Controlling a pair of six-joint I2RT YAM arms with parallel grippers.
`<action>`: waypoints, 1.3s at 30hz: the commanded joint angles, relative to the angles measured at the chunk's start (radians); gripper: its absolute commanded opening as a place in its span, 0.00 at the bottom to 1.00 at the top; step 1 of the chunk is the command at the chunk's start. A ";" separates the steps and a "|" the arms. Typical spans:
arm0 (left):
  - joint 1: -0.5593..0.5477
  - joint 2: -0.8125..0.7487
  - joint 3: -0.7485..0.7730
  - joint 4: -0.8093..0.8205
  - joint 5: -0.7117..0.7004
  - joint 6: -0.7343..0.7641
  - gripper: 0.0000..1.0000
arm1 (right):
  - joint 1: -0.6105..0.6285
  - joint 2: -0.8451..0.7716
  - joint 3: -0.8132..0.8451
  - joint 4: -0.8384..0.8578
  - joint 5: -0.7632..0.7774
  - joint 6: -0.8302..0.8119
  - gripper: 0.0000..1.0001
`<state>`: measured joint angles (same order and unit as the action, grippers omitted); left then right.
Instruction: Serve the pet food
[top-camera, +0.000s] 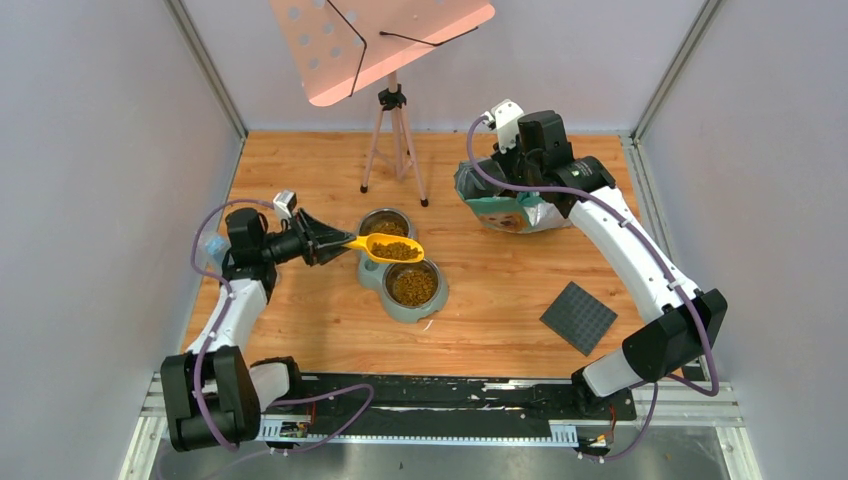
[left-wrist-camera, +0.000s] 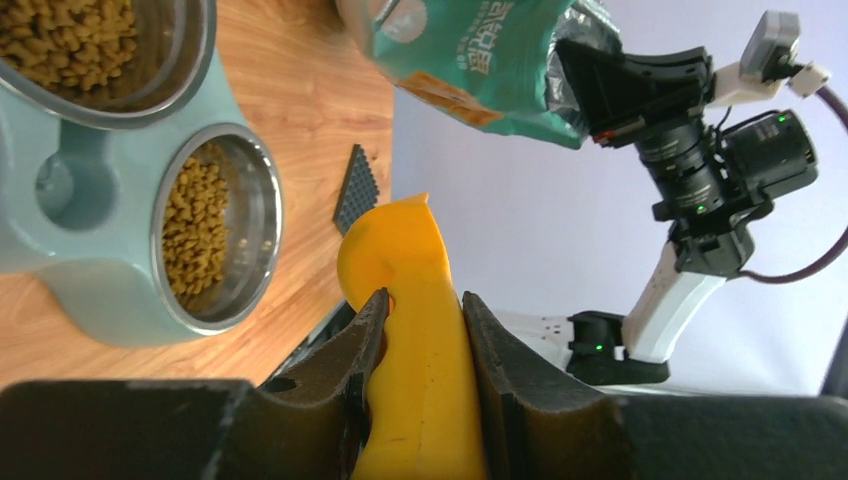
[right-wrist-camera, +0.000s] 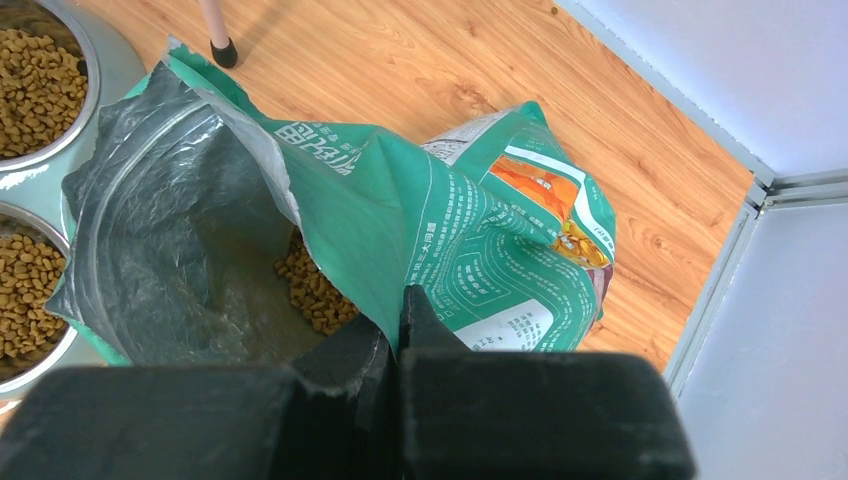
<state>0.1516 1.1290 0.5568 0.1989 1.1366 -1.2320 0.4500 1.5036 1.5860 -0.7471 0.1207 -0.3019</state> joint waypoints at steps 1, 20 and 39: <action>0.035 -0.073 0.006 -0.215 0.039 0.278 0.00 | -0.013 -0.026 0.021 0.088 0.003 -0.010 0.00; 0.000 -0.076 0.252 -0.864 -0.313 0.884 0.00 | -0.012 -0.125 -0.051 0.139 -0.003 0.041 0.00; -0.190 0.079 0.416 -0.870 -0.385 0.939 0.00 | -0.038 -0.198 -0.122 0.167 0.000 0.033 0.00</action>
<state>-0.0029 1.1812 0.9199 -0.7013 0.7547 -0.3092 0.4290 1.3685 1.4643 -0.6662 0.1101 -0.2710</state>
